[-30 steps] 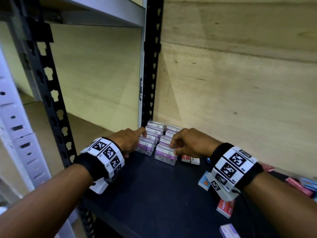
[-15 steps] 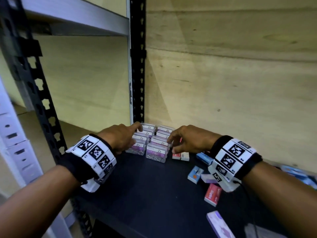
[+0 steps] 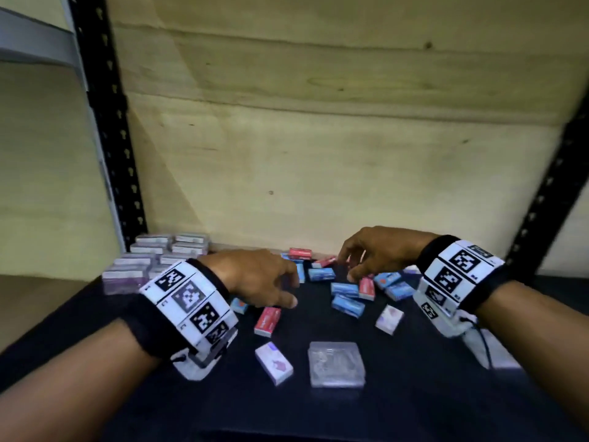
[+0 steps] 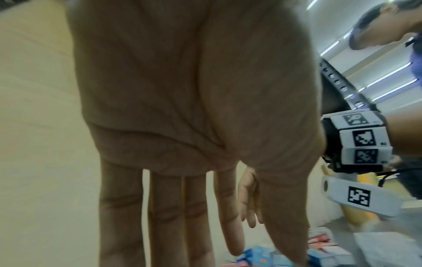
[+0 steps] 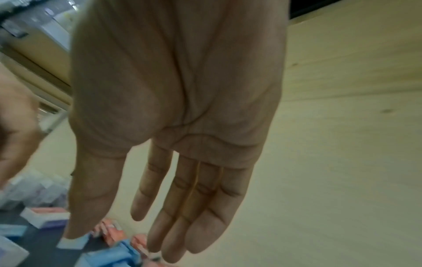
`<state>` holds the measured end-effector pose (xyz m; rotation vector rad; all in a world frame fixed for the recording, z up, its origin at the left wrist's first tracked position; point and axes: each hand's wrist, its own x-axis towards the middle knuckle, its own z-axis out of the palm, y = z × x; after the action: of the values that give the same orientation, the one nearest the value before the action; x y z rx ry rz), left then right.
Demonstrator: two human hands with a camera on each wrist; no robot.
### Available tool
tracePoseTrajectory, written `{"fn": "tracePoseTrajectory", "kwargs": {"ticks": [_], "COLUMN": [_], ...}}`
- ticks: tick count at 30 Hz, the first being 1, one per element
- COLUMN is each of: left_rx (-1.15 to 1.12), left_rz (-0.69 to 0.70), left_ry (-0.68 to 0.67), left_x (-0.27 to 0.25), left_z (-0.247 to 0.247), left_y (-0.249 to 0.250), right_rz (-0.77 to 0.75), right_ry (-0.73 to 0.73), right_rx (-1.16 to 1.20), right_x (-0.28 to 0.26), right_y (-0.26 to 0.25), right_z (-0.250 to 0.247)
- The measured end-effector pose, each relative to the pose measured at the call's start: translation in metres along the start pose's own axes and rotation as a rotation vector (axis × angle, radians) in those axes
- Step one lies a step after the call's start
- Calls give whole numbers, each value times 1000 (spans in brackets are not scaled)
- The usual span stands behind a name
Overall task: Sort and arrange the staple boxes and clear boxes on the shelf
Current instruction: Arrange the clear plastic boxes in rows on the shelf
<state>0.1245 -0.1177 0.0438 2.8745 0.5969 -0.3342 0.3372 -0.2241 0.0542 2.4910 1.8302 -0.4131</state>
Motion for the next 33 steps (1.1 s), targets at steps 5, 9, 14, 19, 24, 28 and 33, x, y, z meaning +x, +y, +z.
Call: {"fn": "tracePoseTrajectory", "kwargs": {"ticks": [5,9,14,19,24,28,33], "left_rx": [-14,13,47,17,-105,-200,-379], "left_rz": [117,107,96,92,134,181,174], "left_ry": [-138,-240,-292,-263,-246,-264,-296], "left_x": [15,24,27,31,30,31,35], "left_z": [13,24,33,37,38,36,36], "left_y": [55,72,82,83,79,72,63], "right_rz": [176,302,447,435,405,314,199], "right_ry": [14,22,-105,-145,-103,-68,-117], "right_rx": [26,71,94,101,50,74,292], "right_x": [-57,-95,-124,-136,-139,-136,-127], "right_y": [60,100,124,130,134,128,102], "right_z": [7,16,33,51,64,67,62]}}
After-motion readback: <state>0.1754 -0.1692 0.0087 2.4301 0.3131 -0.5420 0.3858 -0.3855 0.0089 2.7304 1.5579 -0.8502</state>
